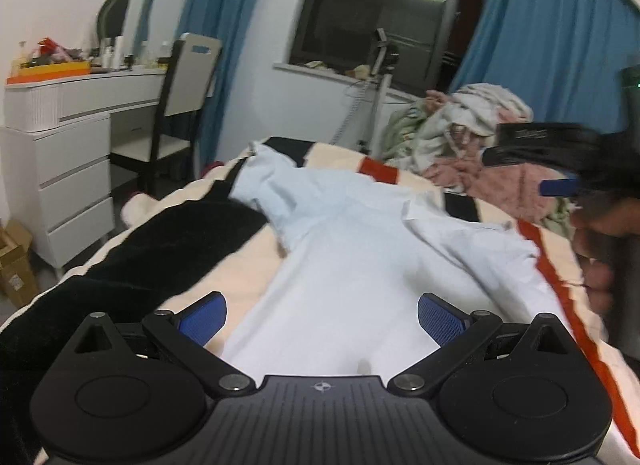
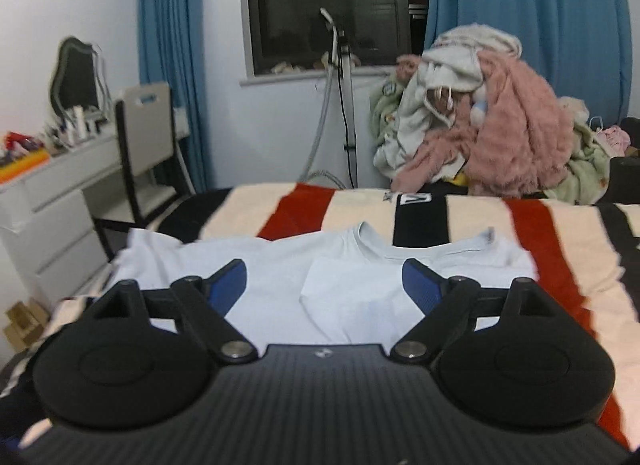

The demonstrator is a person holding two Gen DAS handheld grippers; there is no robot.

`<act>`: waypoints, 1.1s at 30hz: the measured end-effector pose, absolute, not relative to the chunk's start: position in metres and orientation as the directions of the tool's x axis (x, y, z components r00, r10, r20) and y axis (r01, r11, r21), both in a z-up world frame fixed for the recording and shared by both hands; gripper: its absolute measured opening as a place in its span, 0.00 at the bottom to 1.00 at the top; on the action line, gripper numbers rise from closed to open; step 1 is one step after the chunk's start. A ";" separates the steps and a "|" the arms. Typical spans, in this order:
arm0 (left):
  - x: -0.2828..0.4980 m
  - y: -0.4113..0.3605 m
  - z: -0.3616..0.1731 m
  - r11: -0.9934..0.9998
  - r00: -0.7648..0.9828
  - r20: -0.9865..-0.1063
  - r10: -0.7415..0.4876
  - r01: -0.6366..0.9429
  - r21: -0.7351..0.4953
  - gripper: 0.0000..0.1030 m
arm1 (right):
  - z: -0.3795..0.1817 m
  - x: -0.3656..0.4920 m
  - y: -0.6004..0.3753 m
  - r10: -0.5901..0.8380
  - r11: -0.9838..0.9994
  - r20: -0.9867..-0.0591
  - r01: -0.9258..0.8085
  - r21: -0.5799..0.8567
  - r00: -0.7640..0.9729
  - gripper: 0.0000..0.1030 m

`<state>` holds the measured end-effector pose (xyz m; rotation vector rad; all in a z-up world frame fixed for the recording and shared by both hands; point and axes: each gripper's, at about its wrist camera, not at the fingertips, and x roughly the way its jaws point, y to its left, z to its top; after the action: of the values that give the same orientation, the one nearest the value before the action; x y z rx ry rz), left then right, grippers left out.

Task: Fold clothes
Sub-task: 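Fold the grasped side of the T-shirt inward over the body with the right gripper, then grasp the other side of the T-shirt with the left gripper and fold it inward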

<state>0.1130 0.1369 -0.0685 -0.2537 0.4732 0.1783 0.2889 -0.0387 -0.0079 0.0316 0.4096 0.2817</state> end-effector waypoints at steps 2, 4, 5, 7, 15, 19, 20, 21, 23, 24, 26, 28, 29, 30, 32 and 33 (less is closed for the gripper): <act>0.103 0.130 -0.063 0.961 0.882 -0.460 0.101 -0.206 -0.182 1.00 | 0.003 0.250 -0.054 0.293 0.956 -0.368 -0.280 0.089 0.883 0.84; 0.092 0.122 -0.056 0.969 0.887 -0.452 0.096 -0.188 -0.163 1.00 | 0.011 0.206 -0.071 0.309 0.951 -0.346 -0.296 0.091 0.886 0.84; 0.086 0.118 -0.054 0.972 0.887 -0.454 0.087 -0.175 -0.156 1.00 | 0.014 0.184 -0.079 0.311 0.950 -0.339 -0.298 0.092 0.888 0.84; 0.067 0.109 -0.048 0.979 0.893 -0.445 0.058 -0.139 -0.152 1.00 | 0.017 0.140 -0.097 0.310 0.951 -0.327 -0.294 0.100 0.893 0.84; 0.008 0.061 -0.044 0.988 0.896 -0.441 -0.045 -0.025 -0.152 0.99 | -0.007 -0.002 -0.162 0.252 0.961 -0.278 -0.206 0.184 0.927 0.84; -0.008 0.041 -0.054 0.987 0.874 -0.474 -0.107 0.035 -0.157 0.96 | -0.037 -0.037 -0.184 0.234 0.953 -0.313 -0.153 0.263 0.920 0.84; -0.011 0.036 -0.056 0.987 0.870 -0.479 -0.117 0.049 -0.151 0.95 | -0.042 -0.039 -0.185 0.230 0.955 -0.327 -0.148 0.256 0.917 0.84; -0.014 0.031 -0.058 0.987 0.866 -0.483 -0.126 0.063 -0.145 0.94 | -0.046 -0.039 -0.186 0.226 0.958 -0.339 -0.145 0.247 0.913 0.84; -0.015 0.023 -0.060 0.986 0.865 -0.480 -0.148 0.092 -0.137 0.91 | -0.046 -0.036 -0.189 0.221 0.959 -0.339 -0.141 0.245 0.914 0.84; -0.014 0.020 -0.060 0.984 0.861 -0.482 -0.165 0.108 -0.142 0.88 | -0.045 -0.036 -0.194 0.220 0.956 -0.329 -0.135 0.262 0.918 0.84; -0.013 0.012 -0.062 0.977 0.850 -0.487 -0.202 0.142 -0.157 0.80 | -0.040 -0.036 -0.213 0.212 0.944 -0.305 -0.114 0.309 0.928 0.84; -0.008 0.002 -0.068 0.955 0.813 -0.509 -0.282 0.186 -0.230 0.68 | -0.036 -0.036 -0.232 0.199 0.931 -0.280 -0.092 0.354 0.939 0.84; -0.006 -0.003 -0.071 0.941 0.793 -0.518 -0.321 0.207 -0.267 0.65 | -0.033 -0.037 -0.244 0.178 0.925 -0.267 -0.069 0.373 0.947 0.84; -0.004 -0.008 -0.074 0.925 0.771 -0.524 -0.361 0.226 -0.304 0.59 | -0.031 -0.038 -0.257 0.155 0.918 -0.257 -0.043 0.393 0.954 0.84; 0.000 -0.019 -0.079 0.890 0.726 -0.532 -0.437 0.264 -0.371 0.50 | -0.029 -0.041 -0.281 0.112 0.899 -0.241 0.004 0.437 0.964 0.84; 0.000 -0.031 -0.082 0.880 0.708 -0.533 -0.464 0.298 -0.370 0.46 | -0.028 -0.043 -0.293 0.091 0.888 -0.233 0.027 0.459 0.968 0.84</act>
<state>0.0001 -0.0308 -0.0823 -0.2664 0.6600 -0.4288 -0.0433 -0.2932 -0.0284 0.4782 0.2535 0.0340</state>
